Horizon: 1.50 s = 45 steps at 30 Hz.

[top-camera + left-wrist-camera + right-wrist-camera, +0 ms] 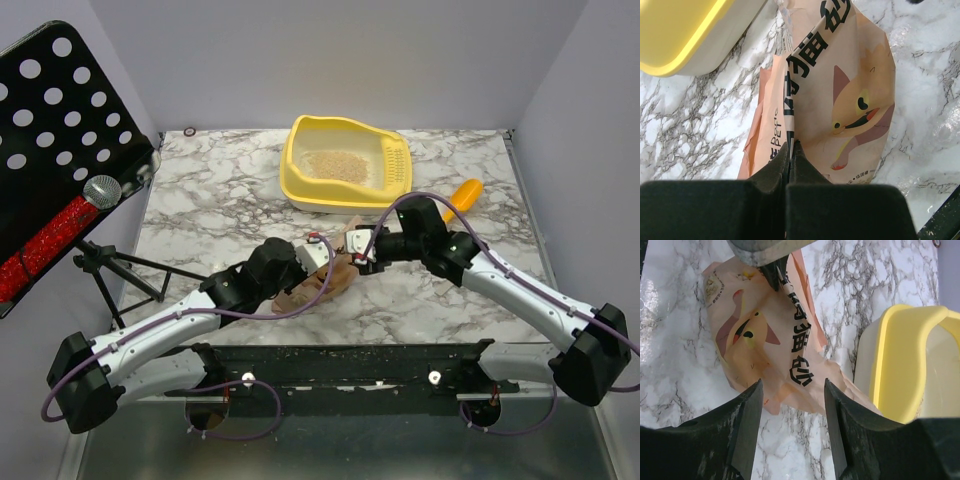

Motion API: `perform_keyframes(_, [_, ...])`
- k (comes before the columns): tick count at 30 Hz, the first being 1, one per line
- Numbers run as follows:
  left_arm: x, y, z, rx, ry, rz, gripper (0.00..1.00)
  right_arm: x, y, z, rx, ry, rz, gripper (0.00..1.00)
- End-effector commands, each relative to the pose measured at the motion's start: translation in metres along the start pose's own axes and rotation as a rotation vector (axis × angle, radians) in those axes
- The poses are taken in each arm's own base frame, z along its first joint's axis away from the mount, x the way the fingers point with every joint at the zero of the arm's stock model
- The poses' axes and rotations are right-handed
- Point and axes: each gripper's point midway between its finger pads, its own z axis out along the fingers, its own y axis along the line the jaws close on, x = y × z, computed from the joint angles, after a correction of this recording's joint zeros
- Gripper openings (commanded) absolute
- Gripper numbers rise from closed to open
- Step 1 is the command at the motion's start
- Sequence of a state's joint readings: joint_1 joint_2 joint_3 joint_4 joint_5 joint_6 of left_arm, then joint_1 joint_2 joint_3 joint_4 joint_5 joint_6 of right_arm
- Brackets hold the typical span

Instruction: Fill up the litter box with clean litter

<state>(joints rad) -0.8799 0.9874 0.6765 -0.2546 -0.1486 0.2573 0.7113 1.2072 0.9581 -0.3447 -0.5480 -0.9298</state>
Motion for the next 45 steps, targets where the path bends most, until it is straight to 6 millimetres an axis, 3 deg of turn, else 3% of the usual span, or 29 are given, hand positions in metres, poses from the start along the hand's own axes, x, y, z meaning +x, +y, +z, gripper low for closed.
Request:
perform_keyframes(1, [0.001,0.013,-0.006,-0.073,-0.003,0.001,0.00,-0.003,-0.008,0.014,-0.013,-0.043,-0.046,0.59])
perform_keyframes(6, [-0.001,0.012,-0.008,-0.064,-0.017,-0.006,0.00,0.001,-0.014,0.033,-0.043,-0.050,-0.039,0.59])
perform_keyframes(12, [-0.005,0.011,-0.013,-0.067,-0.045,0.003,0.00,0.023,-0.015,0.050,-0.093,-0.036,0.000,0.58])
perform_keyframes(23, [-0.017,0.011,-0.024,-0.071,-0.122,0.025,0.00,0.061,0.019,0.040,-0.296,0.043,0.191,0.49])
perform_keyframes(26, [-0.019,0.012,-0.026,-0.074,-0.138,0.029,0.00,0.067,0.025,0.045,-0.356,0.072,0.244,0.38])
perform_keyframes(30, [-0.027,0.011,-0.030,-0.065,-0.183,0.035,0.00,0.076,0.033,0.049,-0.385,0.095,0.313,0.00])
perform_keyframes(32, [-0.031,0.010,-0.033,-0.058,-0.209,0.038,0.00,0.079,0.029,0.048,-0.328,0.115,0.322,0.00])
perform_keyframes(35, [-0.043,0.012,-0.038,-0.056,-0.255,0.055,0.00,0.072,0.019,0.028,-0.231,0.139,0.304,0.00])
perform_keyframes(41, [-0.084,0.028,-0.051,-0.070,-0.315,0.193,0.00,0.052,-0.020,-0.039,0.042,0.255,0.286,0.00])
perform_keyframes(45, [-0.095,0.020,-0.043,0.013,-0.364,0.284,0.00,0.040,-0.007,-0.060,0.082,0.241,0.357,0.00])
